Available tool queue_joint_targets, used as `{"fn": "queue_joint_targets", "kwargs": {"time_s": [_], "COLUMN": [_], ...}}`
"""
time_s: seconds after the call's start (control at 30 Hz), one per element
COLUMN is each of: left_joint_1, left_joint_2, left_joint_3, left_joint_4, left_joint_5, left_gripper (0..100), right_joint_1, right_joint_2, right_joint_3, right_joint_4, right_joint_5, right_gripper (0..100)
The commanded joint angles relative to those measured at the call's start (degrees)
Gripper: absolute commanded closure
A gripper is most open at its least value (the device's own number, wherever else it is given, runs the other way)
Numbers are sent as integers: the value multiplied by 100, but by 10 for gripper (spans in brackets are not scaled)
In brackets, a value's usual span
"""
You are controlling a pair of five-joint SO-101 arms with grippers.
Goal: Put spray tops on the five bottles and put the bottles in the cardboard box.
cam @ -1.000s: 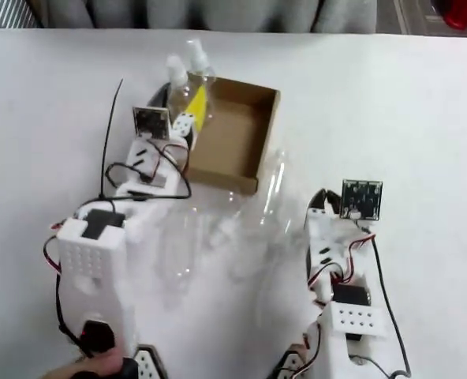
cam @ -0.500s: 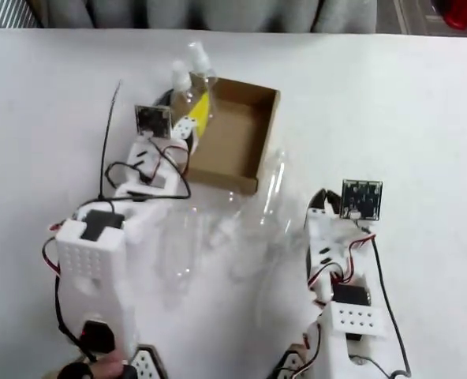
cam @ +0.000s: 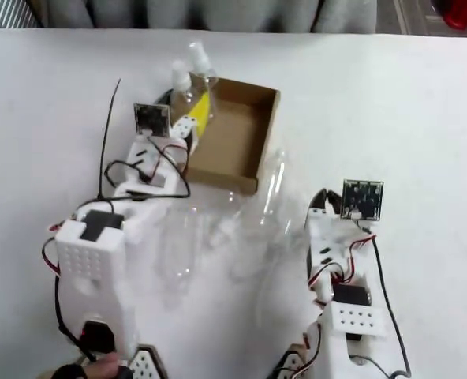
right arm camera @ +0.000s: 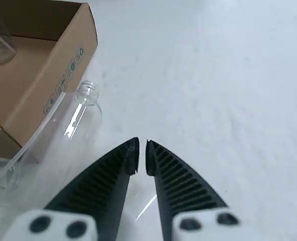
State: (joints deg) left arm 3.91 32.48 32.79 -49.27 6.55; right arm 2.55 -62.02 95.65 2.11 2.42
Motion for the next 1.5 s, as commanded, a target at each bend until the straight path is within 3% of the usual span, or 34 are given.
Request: {"fn": "queue_joint_targets", "kwargs": {"time_s": [0.0,0.3,0.53,1.23,1.47], "left_joint_1": [-75,-84,-84,-84,-180], "left_joint_2": [-154,-154,-163,-189,-1332], "left_joint_3": [-123,-123,-70,-88,747], "left_joint_4": [123,123,264,237,237], "left_joint_5": [44,44,70,70,53], "left_gripper": [762,759,635,632,634], "right_joint_1": [66,66,198,215,215], "right_joint_2": [-92,-92,-92,-92,-92], "right_joint_3": [62,70,70,70,70], "right_joint_4": [-119,-119,-136,-136,-136], "right_joint_5": [-9,-9,-9,-9,-9], "right_gripper": [982,982,982,982,982]}}
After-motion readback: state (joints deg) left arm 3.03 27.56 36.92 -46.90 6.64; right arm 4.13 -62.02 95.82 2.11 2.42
